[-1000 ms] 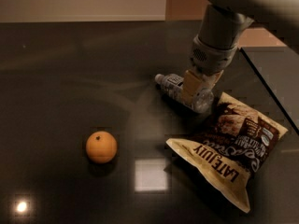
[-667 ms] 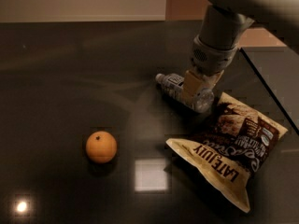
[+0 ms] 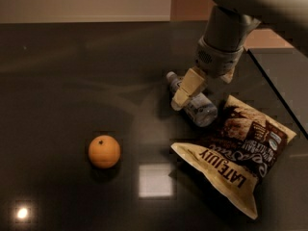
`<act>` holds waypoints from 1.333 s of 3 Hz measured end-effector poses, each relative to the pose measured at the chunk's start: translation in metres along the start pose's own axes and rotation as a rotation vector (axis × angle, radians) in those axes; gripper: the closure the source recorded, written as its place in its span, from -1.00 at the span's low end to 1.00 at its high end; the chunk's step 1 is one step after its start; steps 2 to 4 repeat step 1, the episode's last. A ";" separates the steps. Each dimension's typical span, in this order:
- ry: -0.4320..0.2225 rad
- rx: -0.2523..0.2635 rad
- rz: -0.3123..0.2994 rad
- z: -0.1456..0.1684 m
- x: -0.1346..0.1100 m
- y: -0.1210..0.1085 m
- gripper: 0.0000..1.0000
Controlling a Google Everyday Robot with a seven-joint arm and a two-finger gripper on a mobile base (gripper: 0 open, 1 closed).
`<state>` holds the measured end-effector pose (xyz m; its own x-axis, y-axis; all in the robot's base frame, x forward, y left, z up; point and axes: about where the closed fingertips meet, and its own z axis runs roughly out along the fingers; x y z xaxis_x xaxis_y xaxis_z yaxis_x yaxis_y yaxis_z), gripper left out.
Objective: Move blue plastic bottle near brown chip bag
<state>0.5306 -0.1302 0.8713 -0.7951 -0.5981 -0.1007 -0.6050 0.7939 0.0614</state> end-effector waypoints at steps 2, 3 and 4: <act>0.000 0.000 0.000 0.000 0.000 0.000 -1.00; 0.000 0.000 0.000 0.000 0.000 0.000 -1.00; 0.000 0.000 0.000 0.000 0.000 0.000 -1.00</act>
Offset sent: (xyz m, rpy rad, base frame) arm 0.0000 0.0000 0.0000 0.0000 0.0000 0.0000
